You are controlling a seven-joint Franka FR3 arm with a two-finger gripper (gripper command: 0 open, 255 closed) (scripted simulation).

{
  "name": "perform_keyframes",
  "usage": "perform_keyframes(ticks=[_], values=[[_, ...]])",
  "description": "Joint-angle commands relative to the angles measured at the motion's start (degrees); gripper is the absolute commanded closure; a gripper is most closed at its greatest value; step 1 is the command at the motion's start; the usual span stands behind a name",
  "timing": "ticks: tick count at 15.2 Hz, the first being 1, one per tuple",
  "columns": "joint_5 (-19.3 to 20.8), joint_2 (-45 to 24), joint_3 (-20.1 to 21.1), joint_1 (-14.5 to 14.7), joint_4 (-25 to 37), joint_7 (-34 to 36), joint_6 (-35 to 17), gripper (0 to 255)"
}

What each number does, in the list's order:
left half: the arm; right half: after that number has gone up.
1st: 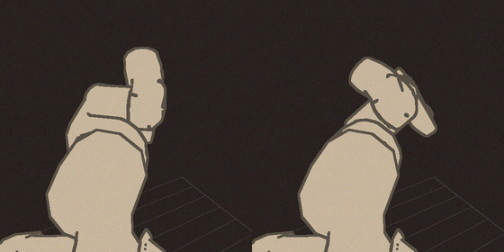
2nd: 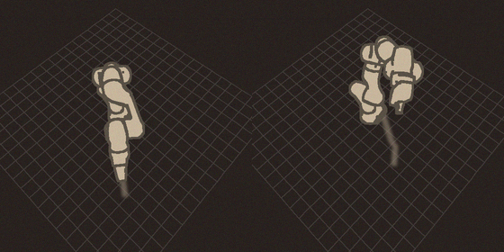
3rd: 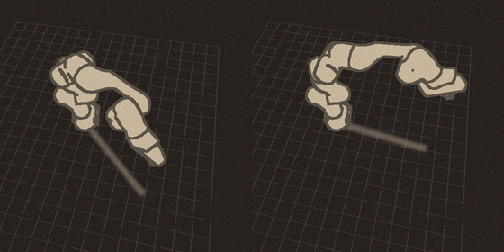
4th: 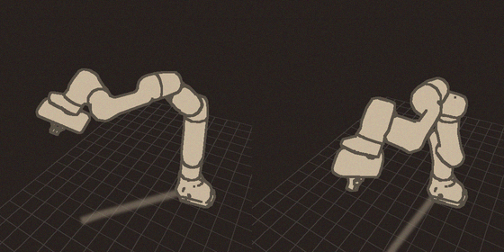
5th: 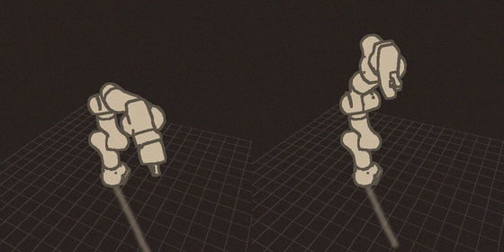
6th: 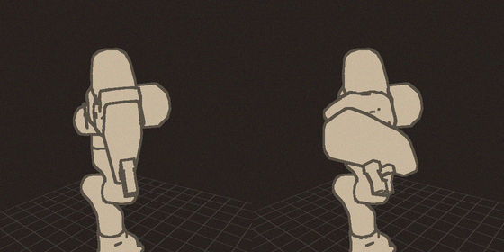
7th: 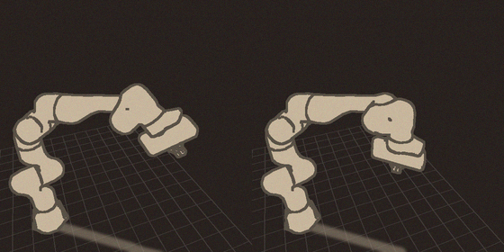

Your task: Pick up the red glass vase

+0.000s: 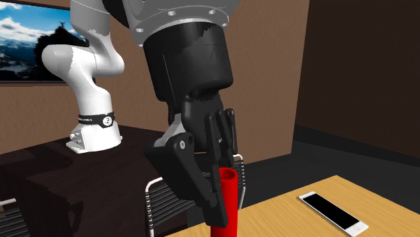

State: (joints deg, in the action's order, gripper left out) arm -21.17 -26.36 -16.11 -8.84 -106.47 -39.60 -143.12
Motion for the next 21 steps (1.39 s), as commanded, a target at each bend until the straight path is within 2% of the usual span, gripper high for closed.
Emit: perform_keyframes(ticks=[1, 7, 21], values=[[-0.02, -0.05, 0.01, -0.02, -0.02, -0.03, -0.05, 255], [0.03, 0.01, -0.01, 0.04, 0.01, 0.07, 0.03, 255], [4.03, 5.83, -2.17, 1.41, 2.76, 3.51, 8.21, 255]])
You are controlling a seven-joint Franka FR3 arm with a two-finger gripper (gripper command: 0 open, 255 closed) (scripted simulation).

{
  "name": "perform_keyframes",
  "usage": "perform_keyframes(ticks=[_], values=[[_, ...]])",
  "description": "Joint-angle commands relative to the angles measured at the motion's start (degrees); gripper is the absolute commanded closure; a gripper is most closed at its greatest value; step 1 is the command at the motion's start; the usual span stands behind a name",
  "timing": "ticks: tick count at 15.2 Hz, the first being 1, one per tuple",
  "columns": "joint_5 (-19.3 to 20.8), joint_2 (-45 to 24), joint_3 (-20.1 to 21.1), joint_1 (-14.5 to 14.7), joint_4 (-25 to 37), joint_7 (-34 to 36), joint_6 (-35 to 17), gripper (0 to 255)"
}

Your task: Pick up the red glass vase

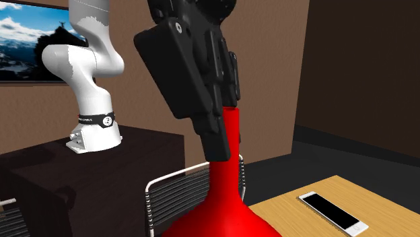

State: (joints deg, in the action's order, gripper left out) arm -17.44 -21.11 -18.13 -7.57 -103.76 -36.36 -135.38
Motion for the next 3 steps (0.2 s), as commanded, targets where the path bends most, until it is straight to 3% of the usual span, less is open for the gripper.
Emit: perform_keyframes(ticks=[1, 3], values=[[0.56, 0.93, -0.26, 0.21, 0.34, 0.49, 1.09, 255], [0.6, 0.99, -0.27, 0.21, 0.39, 0.53, 1.18, 255]])
